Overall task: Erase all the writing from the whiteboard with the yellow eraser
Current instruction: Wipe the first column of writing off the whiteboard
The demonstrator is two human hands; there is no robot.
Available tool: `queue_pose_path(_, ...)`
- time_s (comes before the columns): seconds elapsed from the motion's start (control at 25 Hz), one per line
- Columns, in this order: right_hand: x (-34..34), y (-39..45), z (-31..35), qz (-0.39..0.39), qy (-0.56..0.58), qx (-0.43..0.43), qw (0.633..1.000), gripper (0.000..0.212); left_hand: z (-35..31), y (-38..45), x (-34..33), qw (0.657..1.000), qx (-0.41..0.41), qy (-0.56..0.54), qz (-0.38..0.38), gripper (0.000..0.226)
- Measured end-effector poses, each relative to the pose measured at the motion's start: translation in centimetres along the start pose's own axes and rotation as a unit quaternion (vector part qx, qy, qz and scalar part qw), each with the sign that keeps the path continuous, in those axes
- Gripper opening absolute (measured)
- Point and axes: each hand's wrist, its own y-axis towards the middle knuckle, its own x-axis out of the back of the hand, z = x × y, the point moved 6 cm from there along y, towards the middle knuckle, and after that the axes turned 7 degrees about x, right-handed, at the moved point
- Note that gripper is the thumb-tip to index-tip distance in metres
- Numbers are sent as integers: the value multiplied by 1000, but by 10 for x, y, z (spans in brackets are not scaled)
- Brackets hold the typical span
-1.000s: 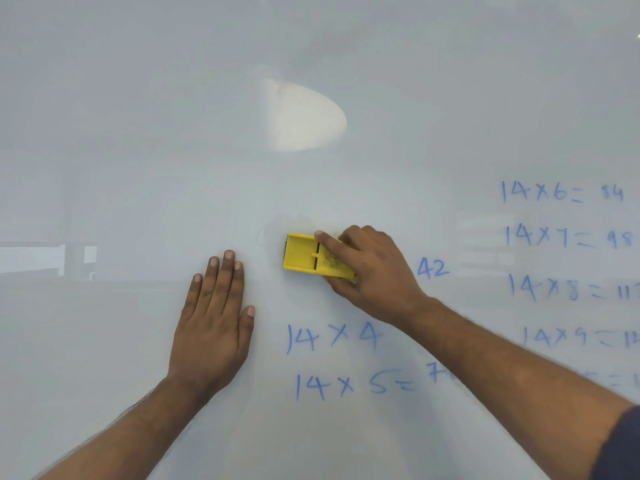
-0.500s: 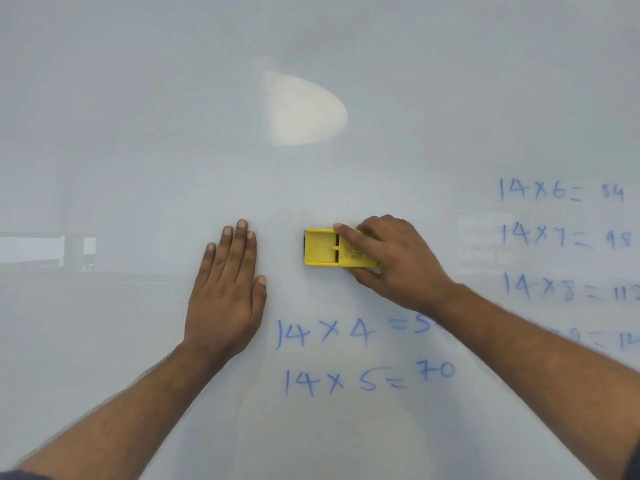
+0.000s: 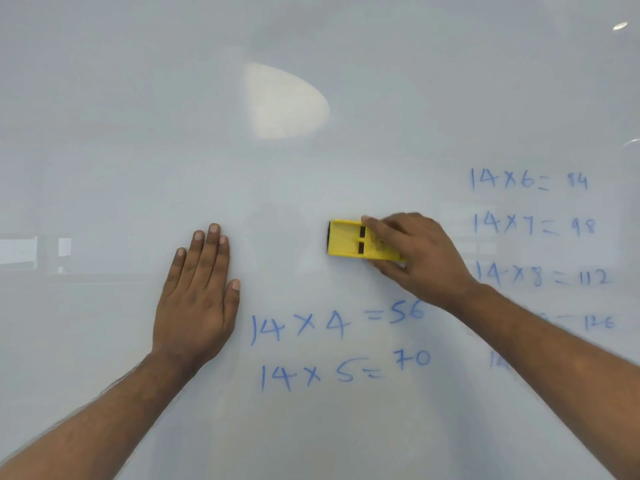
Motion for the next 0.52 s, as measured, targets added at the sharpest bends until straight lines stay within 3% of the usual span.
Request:
queue_pose_path(0.16,-5,-12,10,-12,24,-18,999,55,2,-4,-2,1000,1,1,12,64)
queue_pose_path(0.4,-6,-68,11,63,14,40,997,54,3,-15,-1,1000,-9,4,11,65)
queue_pose_path(0.52,9,-53,-19,30,7,-27,999,55,3,-17,-2,1000,-6,6,11,64)
